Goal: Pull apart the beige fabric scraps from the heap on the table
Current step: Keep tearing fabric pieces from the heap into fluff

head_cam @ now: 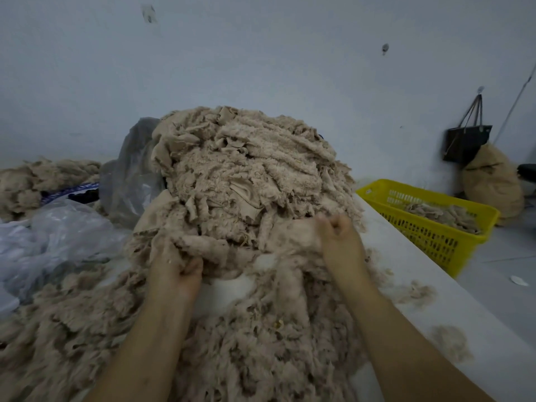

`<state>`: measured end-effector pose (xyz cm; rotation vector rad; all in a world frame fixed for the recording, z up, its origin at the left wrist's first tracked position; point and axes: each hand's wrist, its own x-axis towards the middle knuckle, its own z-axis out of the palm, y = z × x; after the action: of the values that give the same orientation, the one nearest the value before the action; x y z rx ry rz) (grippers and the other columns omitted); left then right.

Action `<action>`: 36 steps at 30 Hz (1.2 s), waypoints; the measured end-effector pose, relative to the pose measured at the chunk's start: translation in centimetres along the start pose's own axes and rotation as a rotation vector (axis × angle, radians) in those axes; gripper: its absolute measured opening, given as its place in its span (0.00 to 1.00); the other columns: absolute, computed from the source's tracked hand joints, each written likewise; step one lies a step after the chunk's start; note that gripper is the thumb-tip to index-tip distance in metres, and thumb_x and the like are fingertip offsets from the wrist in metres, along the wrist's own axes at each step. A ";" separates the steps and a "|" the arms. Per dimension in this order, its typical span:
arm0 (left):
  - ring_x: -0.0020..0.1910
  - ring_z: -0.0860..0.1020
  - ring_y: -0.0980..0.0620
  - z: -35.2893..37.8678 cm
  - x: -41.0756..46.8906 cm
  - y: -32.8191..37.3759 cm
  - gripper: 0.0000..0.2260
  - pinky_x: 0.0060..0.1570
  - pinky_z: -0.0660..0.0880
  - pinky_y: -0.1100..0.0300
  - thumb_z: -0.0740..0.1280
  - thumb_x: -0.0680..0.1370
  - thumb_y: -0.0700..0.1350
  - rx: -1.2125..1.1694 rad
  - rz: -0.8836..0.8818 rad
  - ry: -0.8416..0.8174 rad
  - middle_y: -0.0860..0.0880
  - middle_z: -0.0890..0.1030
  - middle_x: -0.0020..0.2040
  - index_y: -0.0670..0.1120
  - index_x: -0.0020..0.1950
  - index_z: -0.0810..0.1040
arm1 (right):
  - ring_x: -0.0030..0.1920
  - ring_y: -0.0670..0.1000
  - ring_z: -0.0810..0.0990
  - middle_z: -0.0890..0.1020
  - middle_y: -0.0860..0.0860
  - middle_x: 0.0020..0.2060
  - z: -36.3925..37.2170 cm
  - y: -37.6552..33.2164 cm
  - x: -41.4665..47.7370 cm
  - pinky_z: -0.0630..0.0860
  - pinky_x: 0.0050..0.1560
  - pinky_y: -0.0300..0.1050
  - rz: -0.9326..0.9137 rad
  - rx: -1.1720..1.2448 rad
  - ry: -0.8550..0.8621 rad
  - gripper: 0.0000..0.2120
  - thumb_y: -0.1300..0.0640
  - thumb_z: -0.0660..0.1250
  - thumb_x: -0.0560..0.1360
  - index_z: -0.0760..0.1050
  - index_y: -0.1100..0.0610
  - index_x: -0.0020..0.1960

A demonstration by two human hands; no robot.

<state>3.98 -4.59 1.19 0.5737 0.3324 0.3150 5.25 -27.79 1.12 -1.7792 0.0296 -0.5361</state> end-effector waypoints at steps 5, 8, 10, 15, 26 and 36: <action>0.17 0.67 0.60 1.2 -2.3 -1.9 0.18 0.17 0.64 0.68 0.59 0.84 0.50 0.116 -0.039 -0.237 0.53 0.72 0.22 0.47 0.37 0.79 | 0.51 0.51 0.74 0.76 0.50 0.48 0.6 1.3 -0.1 0.71 0.50 0.48 -0.032 -0.192 -0.211 0.09 0.49 0.61 0.80 0.74 0.53 0.46; 0.28 0.82 0.53 1.7 -3.0 -2.4 0.19 0.24 0.75 0.64 0.59 0.83 0.52 0.211 -0.077 -0.337 0.47 0.84 0.34 0.44 0.44 0.85 | 0.59 0.43 0.70 0.72 0.42 0.54 1.4 -0.1 -1.2 0.67 0.58 0.40 -0.234 -0.170 -0.240 0.14 0.34 0.54 0.77 0.73 0.41 0.49; 0.39 0.86 0.49 1.7 -3.2 -2.8 0.19 0.35 0.82 0.57 0.62 0.81 0.53 0.318 -0.102 -0.419 0.43 0.86 0.42 0.45 0.43 0.88 | 0.52 0.38 0.71 0.73 0.39 0.46 1.8 -0.9 -2.1 0.65 0.48 0.30 -0.327 -0.097 -0.328 0.18 0.28 0.50 0.76 0.70 0.38 0.43; 0.52 0.85 0.43 1.9 -4.0 -3.7 0.18 0.46 0.82 0.53 0.71 0.72 0.53 0.499 -0.058 -0.384 0.38 0.85 0.53 0.41 0.52 0.86 | 0.37 0.42 0.73 0.75 0.48 0.39 3.2 -0.9 -3.0 0.68 0.34 0.34 -0.284 -0.141 -0.463 0.15 0.39 0.61 0.79 0.71 0.48 0.42; 0.44 0.86 0.46 1.8 -3.2 -4.4 0.17 0.35 0.81 0.60 0.65 0.81 0.50 0.492 0.089 -0.285 0.40 0.86 0.48 0.37 0.58 0.81 | 0.46 0.44 0.84 0.86 0.45 0.42 2.9 -1.0 -2.2 0.78 0.55 0.50 0.230 0.521 -0.389 0.27 0.26 0.69 0.61 0.85 0.45 0.49; 0.44 0.84 0.50 1.5 -1.8 -3.7 0.10 0.41 0.78 0.57 0.63 0.83 0.52 0.439 0.162 -0.122 0.49 0.87 0.45 0.48 0.52 0.81 | 0.28 0.43 0.73 0.79 0.44 0.38 0.9 -0.8 -0.3 0.82 0.42 0.46 0.446 0.719 -0.114 0.06 0.50 0.68 0.79 0.77 0.49 0.55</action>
<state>3.64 -8.89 0.66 1.0504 0.2374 0.3636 5.15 -26.63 1.64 -1.0475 0.1344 -0.0900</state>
